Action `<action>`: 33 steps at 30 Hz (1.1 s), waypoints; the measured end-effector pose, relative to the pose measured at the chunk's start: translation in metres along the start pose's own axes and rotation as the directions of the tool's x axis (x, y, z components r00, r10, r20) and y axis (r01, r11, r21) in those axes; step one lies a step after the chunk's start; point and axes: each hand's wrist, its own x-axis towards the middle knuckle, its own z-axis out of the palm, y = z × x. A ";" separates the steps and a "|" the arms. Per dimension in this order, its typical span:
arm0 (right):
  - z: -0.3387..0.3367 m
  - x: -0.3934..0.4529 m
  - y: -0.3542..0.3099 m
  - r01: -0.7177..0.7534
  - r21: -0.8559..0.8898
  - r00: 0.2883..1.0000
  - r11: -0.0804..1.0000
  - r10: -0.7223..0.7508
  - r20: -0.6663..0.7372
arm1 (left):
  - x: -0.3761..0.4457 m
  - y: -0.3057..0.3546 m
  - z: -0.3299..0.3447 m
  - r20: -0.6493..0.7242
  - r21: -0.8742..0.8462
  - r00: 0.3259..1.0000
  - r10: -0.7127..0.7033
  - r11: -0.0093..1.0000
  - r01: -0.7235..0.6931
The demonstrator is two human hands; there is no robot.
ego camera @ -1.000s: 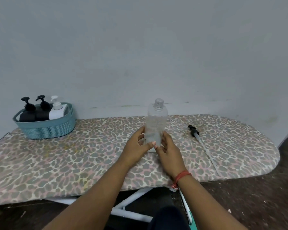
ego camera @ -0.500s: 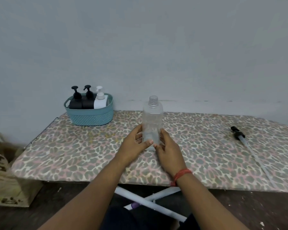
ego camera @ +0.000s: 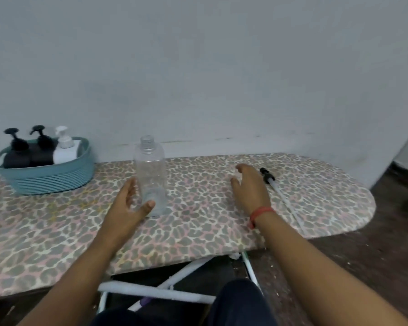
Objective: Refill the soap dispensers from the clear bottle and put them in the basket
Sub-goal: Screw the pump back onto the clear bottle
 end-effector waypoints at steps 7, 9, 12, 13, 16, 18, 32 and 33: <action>-0.039 0.056 0.068 -0.244 -0.463 0.944 0.852 0.318 0.090 | 0.001 -0.002 -0.004 0.001 -0.018 1.000 -0.014 1.000 0.014; -0.039 0.064 0.073 -0.276 -0.471 0.915 0.838 0.379 0.138 | 0.001 -0.002 -0.004 0.000 -0.011 1.000 -0.009 1.000 0.009; -0.034 0.072 0.077 -0.269 -0.473 0.908 0.839 0.384 0.165 | 0.001 -0.002 -0.003 -0.003 -0.003 1.000 -0.001 1.000 0.001; -0.032 0.073 0.077 -0.265 -0.475 0.910 0.839 0.381 0.165 | 0.002 -0.003 -0.004 0.000 -0.003 1.000 -0.002 1.000 0.002; -0.030 0.072 0.072 -0.260 -0.455 0.918 0.852 0.364 0.157 | 0.002 -0.003 -0.004 0.016 -0.004 1.000 0.005 1.000 -0.004; -0.030 0.071 0.059 -0.257 -0.372 0.936 0.892 0.326 0.133 | 0.002 -0.003 -0.004 0.013 0.001 1.000 0.010 1.000 -0.010; -0.053 0.078 -0.134 0.129 0.554 0.959 0.822 0.039 -0.281 | -0.006 0.007 -0.002 0.006 -0.016 1.000 -0.015 1.000 0.015; -0.057 0.079 -0.143 0.172 0.582 0.938 0.795 0.048 -0.344 | -0.007 0.007 -0.003 0.007 -0.017 1.000 -0.017 1.000 0.018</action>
